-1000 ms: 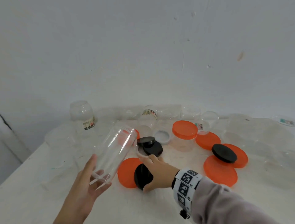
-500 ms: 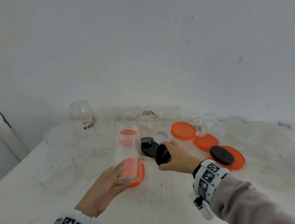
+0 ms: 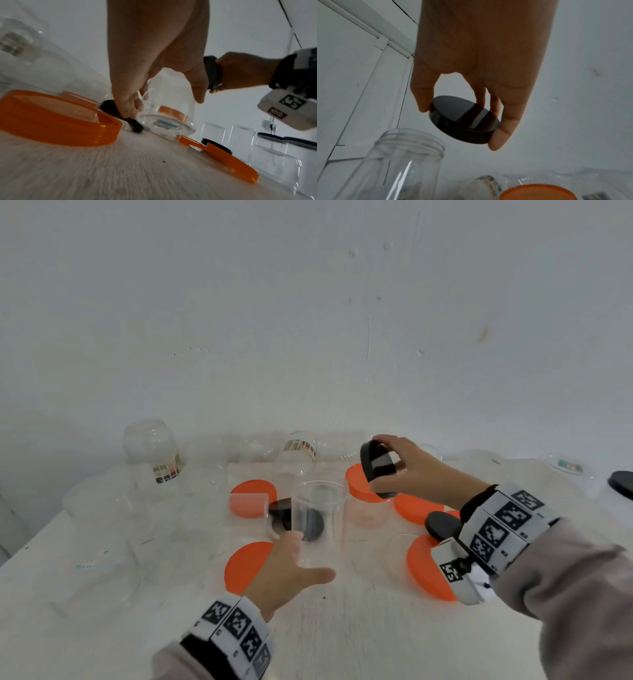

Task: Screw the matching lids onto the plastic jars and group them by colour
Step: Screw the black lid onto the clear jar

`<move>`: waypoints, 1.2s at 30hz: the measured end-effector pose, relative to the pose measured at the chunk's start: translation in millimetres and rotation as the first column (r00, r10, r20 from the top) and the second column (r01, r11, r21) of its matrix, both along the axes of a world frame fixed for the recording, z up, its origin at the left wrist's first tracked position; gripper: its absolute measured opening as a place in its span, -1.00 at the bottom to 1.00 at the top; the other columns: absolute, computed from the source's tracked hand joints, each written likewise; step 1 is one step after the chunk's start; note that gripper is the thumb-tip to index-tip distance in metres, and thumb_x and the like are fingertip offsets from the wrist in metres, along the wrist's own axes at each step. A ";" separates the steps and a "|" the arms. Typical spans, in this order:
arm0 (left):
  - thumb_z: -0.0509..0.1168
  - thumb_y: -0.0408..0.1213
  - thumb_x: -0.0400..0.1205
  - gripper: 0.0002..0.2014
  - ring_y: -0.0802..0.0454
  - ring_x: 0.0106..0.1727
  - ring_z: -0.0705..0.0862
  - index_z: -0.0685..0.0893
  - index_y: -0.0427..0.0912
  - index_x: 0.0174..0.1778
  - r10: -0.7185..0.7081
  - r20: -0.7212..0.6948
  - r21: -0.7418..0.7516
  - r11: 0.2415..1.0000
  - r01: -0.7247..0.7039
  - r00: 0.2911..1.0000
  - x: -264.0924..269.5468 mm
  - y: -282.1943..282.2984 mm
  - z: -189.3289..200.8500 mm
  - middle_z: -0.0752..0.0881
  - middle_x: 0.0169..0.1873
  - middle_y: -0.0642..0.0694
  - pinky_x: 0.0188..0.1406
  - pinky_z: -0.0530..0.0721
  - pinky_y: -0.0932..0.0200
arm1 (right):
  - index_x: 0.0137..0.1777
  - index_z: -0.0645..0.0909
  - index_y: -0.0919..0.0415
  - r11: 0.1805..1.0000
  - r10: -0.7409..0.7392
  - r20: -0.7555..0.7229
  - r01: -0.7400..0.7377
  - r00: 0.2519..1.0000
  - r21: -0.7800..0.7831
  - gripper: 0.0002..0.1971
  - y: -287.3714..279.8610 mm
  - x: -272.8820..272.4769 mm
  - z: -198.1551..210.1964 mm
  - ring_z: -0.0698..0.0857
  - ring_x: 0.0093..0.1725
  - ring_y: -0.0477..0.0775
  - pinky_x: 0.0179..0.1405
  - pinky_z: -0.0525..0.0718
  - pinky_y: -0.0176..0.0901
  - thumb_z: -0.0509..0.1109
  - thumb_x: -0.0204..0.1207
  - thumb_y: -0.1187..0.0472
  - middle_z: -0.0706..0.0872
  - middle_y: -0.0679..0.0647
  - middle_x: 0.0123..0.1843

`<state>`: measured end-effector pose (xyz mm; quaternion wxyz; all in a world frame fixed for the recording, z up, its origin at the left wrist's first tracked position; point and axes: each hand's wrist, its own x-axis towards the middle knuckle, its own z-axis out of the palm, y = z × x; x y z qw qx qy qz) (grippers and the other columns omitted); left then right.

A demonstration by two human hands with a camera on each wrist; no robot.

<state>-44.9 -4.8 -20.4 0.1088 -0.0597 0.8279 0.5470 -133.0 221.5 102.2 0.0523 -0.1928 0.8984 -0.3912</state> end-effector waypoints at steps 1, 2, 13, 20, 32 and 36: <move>0.59 -0.04 0.38 -0.05 0.05 0.47 0.37 0.18 -0.06 0.59 -0.003 -0.007 0.003 1.000 0.003 1.000 -2.9 3.9 -2.3 0.36 0.46 -0.02 0.34 0.40 0.16 | 0.51 0.30 -0.13 0.999 0.014 -0.009 -0.014 1.000 0.030 -0.17 -0.3 1.4 3.5 0.55 0.28 -0.04 0.13 0.59 -0.18 0.55 0.22 -0.04 0.40 -0.11 0.35; 0.60 -0.05 0.37 -0.01 0.05 0.46 0.37 0.15 -0.09 0.61 -0.012 -0.020 0.004 1.000 0.012 1.000 -5.9 7.5 -3.7 0.36 0.47 -0.04 0.34 0.39 0.16 | 0.54 0.28 -0.10 0.998 0.037 -0.014 -0.036 0.999 0.057 -0.17 -0.9 3.1 6.2 0.52 0.30 -0.04 0.11 0.53 -0.26 0.57 0.27 0.00 0.38 -0.12 0.36; 0.62 -0.16 0.32 -0.19 0.17 0.29 0.43 0.30 0.05 0.39 -0.109 -0.029 -0.035 0.994 0.108 0.994 -21.6 24.3 -19.9 0.44 0.25 0.16 0.17 0.49 0.25 | 0.66 0.06 -0.12 0.842 0.299 0.051 -0.289 0.953 0.456 -0.09 -28.2 23.0 11.9 0.37 0.38 -0.05 0.36 0.50 -0.08 0.51 0.39 -0.05 0.28 -0.16 0.43; 0.65 -0.18 0.25 0.09 0.20 0.52 0.33 0.11 0.01 0.60 -0.117 -0.202 0.117 0.983 0.143 0.972 -16.5 26.9 -7.9 0.35 0.50 0.14 0.48 0.41 0.14 | 0.62 0.14 -0.15 0.771 0.344 0.099 -0.341 0.934 0.538 -0.14 -45.4 17.4 11.4 0.41 0.40 0.03 0.28 0.53 -0.08 0.52 0.37 -0.04 0.35 -0.11 0.40; 0.60 -0.07 0.38 -0.15 0.49 0.37 0.41 0.26 0.20 0.51 0.030 -0.367 0.167 0.985 0.034 0.930 -16.3 31.7 -3.3 0.47 0.35 0.35 0.34 0.39 0.34 | 0.63 0.16 -0.20 0.635 0.347 0.210 -0.394 0.914 0.664 -0.12 -65.7 7.7 21.8 0.36 0.45 0.01 0.25 0.52 -0.09 0.55 0.36 0.06 0.31 -0.13 0.46; 0.61 -0.08 0.37 -0.16 0.43 0.37 0.44 0.28 0.20 0.49 0.022 -0.363 0.157 0.987 0.037 0.932 -18.2 31.2 -3.4 0.49 0.33 0.35 0.36 0.44 0.27 | 0.62 0.18 -0.23 0.601 0.350 0.228 -0.405 0.908 0.689 -0.12 -68.6 6.6 25.1 0.34 0.48 0.02 0.32 0.52 -0.03 0.57 0.36 0.06 0.30 -0.13 0.50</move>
